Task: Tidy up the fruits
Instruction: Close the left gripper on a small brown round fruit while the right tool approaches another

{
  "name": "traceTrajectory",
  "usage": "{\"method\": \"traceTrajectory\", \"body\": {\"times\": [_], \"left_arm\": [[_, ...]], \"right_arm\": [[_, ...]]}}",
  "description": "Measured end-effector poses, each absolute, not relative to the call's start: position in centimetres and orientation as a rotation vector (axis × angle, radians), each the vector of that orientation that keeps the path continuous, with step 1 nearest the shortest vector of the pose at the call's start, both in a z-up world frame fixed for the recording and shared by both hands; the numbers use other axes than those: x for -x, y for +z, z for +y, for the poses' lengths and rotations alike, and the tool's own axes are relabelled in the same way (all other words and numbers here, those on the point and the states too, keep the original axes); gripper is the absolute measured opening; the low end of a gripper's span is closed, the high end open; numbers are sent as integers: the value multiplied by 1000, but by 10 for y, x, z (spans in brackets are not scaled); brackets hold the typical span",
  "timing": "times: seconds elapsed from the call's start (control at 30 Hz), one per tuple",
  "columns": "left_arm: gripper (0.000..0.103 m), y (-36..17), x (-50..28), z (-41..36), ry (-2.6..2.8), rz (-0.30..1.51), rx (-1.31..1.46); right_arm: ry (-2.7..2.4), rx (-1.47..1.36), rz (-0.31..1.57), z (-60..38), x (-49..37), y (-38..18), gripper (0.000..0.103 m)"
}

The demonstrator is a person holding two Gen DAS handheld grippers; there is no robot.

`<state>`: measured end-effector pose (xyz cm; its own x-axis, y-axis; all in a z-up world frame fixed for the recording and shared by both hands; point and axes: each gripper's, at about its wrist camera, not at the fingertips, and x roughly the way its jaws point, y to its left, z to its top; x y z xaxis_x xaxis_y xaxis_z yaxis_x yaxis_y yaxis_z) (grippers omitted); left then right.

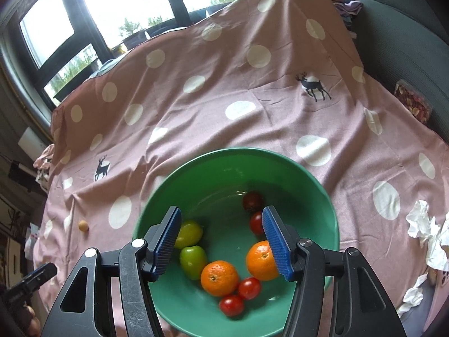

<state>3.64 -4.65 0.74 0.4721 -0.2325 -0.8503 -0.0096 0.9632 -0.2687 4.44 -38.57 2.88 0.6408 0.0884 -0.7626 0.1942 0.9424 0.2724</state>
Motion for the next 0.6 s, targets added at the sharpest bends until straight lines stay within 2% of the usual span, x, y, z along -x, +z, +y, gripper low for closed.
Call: {"method": "traceTrajectory", "body": {"times": [0.13,0.37,0.53,0.6], "left_arm": [[69,-11,-33,-41,-93,1109,189],[46,-48,-40,-40,-92,1171,169],[34,-64,-45,-30,-107,1187,219],[25,-69,-47,-27,-128,1192,237]], "right_arm": [[-26,-322,885,-369,-47,30,60],[74,-290,875,-336,-48,33,60],[291,-383,876,-312,-53,33,60],[339,-388,874,-296,-54,32,60]]}}
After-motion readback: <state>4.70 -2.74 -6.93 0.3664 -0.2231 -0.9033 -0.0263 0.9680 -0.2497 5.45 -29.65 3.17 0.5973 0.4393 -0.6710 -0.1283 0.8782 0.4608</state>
